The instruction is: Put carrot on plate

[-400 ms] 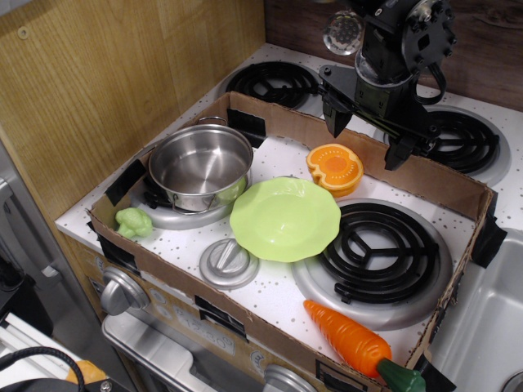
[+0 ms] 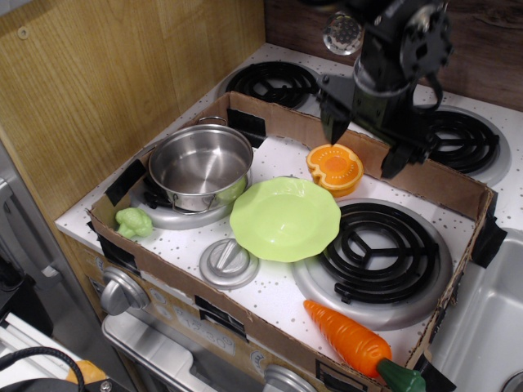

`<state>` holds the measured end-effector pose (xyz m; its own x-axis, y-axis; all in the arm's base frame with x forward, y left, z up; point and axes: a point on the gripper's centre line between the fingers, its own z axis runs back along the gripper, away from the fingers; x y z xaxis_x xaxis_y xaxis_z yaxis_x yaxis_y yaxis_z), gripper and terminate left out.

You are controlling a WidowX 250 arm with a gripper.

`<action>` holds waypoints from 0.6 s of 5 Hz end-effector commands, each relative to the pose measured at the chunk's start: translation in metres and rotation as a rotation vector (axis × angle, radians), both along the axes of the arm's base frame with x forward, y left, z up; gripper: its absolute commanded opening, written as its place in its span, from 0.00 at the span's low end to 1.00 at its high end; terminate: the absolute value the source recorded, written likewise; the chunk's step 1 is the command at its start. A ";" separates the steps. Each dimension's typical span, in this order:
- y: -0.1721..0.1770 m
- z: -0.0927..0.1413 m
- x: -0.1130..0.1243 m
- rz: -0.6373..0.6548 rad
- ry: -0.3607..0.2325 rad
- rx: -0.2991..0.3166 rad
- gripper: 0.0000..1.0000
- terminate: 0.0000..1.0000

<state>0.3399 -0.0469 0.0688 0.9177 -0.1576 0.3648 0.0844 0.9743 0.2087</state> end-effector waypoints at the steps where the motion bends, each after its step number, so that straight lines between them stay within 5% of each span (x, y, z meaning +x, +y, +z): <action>1: -0.019 0.050 -0.014 0.170 -0.045 0.073 1.00 0.00; 2: -0.027 0.059 -0.035 0.357 -0.062 0.084 1.00 0.00; 3: -0.032 0.054 -0.055 0.593 0.037 -0.024 1.00 0.00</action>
<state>0.2747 -0.0767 0.1020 0.8726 0.4059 0.2716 -0.4697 0.8499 0.2389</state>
